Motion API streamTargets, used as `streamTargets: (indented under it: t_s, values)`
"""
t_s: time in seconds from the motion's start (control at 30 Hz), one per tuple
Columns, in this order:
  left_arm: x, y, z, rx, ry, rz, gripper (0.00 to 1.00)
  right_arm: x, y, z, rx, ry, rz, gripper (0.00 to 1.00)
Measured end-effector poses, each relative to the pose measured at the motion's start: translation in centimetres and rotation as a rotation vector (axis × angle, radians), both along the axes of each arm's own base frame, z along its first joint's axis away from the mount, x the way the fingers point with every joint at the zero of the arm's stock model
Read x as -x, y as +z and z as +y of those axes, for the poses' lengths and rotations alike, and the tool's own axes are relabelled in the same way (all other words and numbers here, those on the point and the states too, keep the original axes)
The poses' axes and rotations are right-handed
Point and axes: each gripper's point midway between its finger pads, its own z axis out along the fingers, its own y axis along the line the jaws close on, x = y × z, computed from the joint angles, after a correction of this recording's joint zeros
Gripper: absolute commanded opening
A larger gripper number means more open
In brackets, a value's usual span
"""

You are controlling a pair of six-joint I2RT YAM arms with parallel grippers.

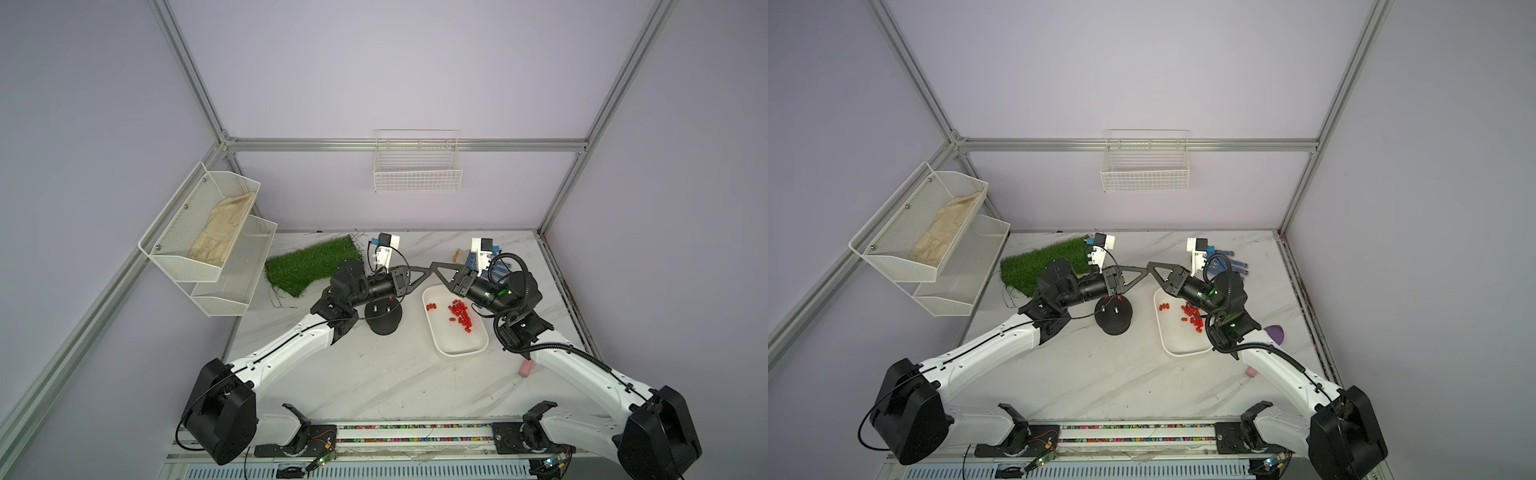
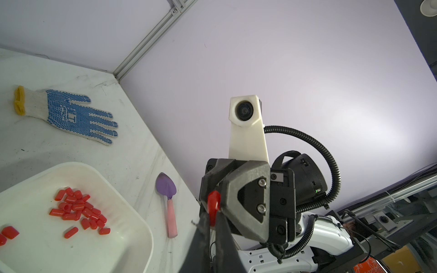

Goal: Cover the protruding screws with screw protection sleeves
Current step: Pick up the screw protection sleeve from the storage box.

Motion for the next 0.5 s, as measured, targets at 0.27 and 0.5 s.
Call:
streamTargets:
  t_s: [0.27, 0.5]
  values:
    - [0.1, 0.09, -0.03, 0.002, -0.006, -0.004, 0.0, -0.01, 0.04, 0.02, -0.001, 0.001, -0.002, 0.15]
    - [0.25, 0.09, -0.07, 0.001, -0.014, -0.005, 0.0, -0.06, -0.27, 0.04, 0.011, -0.001, 0.002, 0.32]
